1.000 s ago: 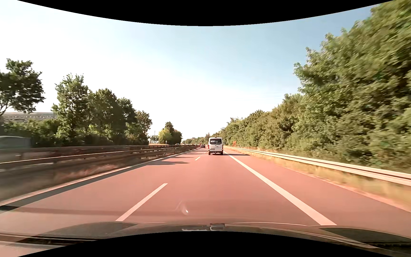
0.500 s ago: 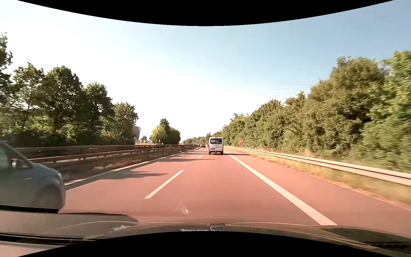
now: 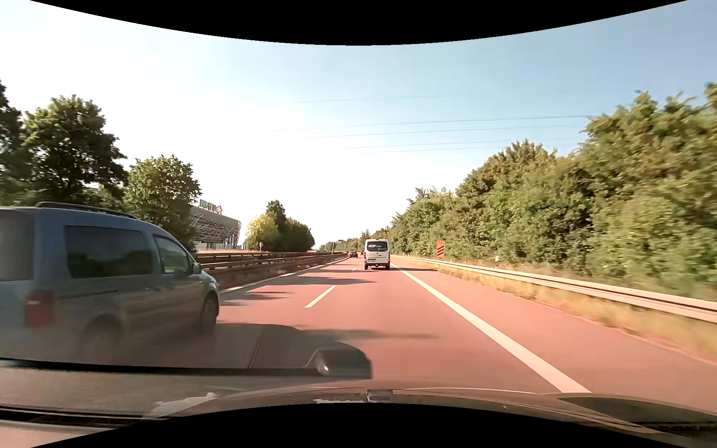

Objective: Follow the waypoints while adhering to traffic rules and regulations

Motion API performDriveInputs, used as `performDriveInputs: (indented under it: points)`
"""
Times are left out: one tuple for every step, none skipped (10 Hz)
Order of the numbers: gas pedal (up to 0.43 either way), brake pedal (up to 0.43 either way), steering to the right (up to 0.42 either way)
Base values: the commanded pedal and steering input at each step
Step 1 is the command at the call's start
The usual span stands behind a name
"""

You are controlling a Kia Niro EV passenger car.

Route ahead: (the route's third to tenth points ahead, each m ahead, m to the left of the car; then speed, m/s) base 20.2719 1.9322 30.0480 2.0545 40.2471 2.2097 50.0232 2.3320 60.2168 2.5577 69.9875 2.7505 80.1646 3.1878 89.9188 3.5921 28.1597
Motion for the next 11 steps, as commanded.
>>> performDriveInputs:
  points:
    - [0.28, 0.006, -0.001]
    - [0.28, 0.006, -0.001]
    - [0.28, 0.006, -0.001]
    - [0.28, 0.006, -0.001]
    - [0.26, 0.006, -0.001]
    - [0.24, 0.006, -0.001]
    - [0.228, 0.006, -0.001]
    - [0.22, 0.006, -0.001]
    - [0.22, 0.006, -0.001]
    - [0.209, 0.006, -0.001]
    - [0.209, 0.006, -0.001]
